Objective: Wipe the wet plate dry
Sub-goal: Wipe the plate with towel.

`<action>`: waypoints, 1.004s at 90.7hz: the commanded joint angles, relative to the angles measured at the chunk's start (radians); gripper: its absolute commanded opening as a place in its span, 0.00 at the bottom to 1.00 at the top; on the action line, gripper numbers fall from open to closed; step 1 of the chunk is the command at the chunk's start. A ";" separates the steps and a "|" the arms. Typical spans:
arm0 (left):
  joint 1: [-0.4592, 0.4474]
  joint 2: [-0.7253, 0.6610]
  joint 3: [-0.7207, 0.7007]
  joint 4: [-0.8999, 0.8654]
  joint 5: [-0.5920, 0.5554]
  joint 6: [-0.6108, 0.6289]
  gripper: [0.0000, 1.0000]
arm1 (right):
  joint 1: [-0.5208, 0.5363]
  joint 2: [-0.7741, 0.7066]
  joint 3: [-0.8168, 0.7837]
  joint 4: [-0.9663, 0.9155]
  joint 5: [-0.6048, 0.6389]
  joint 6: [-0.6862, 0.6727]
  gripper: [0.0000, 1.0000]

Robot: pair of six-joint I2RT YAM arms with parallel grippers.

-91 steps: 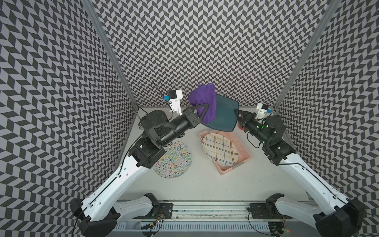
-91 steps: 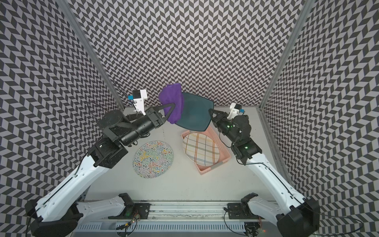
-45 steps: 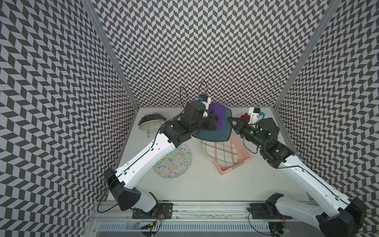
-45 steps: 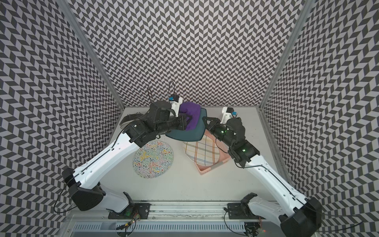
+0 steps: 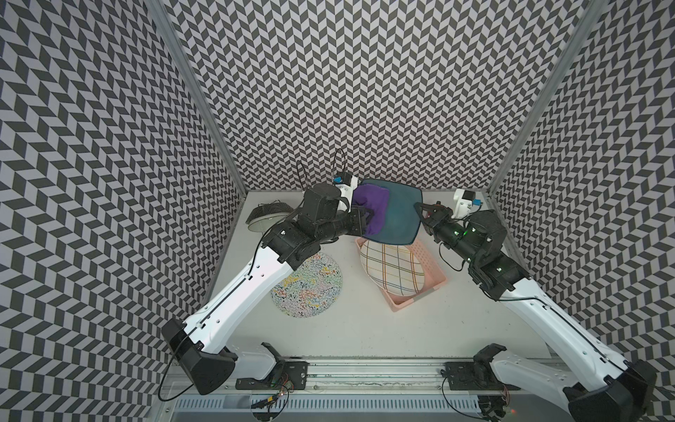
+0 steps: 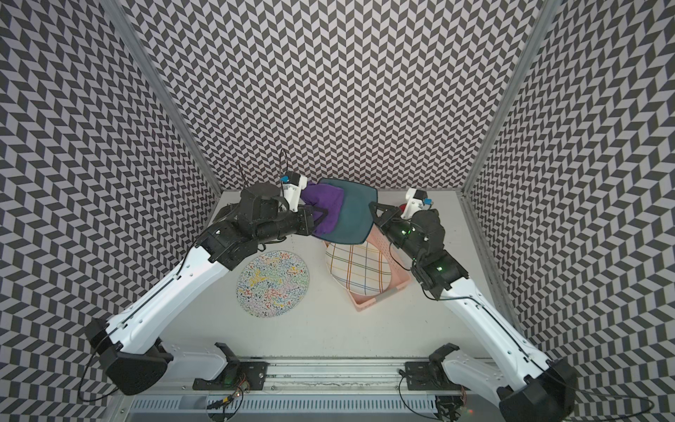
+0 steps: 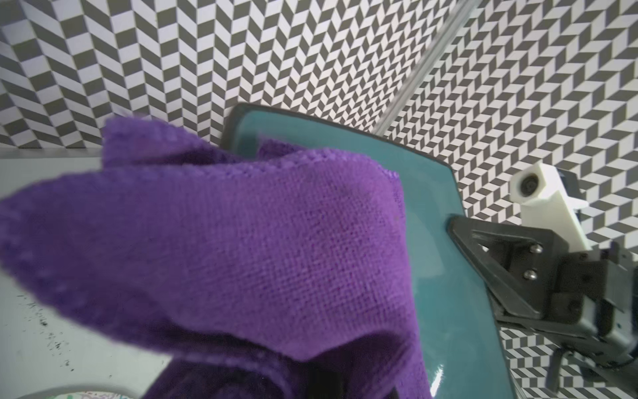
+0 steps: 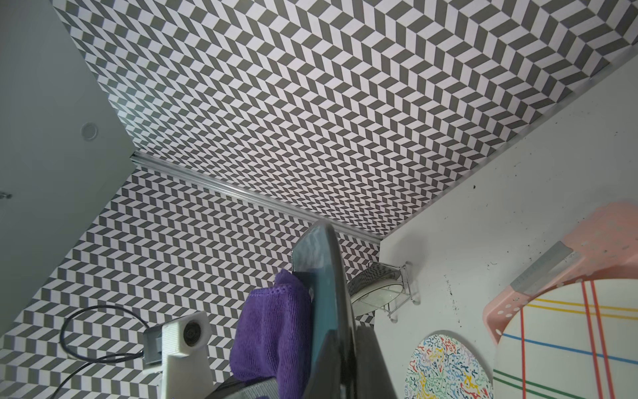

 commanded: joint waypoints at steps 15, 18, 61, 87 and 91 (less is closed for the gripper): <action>0.186 -0.180 -0.086 0.203 0.141 -0.229 0.00 | -0.079 -0.050 0.046 0.259 -0.001 0.098 0.00; 0.260 -0.213 -0.118 0.263 0.206 -0.315 0.00 | -0.096 -0.059 0.036 0.266 -0.012 0.116 0.00; 0.294 -0.178 -0.650 1.565 0.368 -1.487 0.00 | -0.098 -0.058 -0.066 0.539 -0.182 0.349 0.00; 0.138 -0.044 -0.560 1.772 0.278 -1.582 0.00 | -0.045 0.022 -0.022 0.550 -0.160 0.333 0.00; 0.118 -0.036 -0.555 1.779 0.272 -1.584 0.00 | -0.041 0.034 -0.013 0.556 -0.150 0.338 0.00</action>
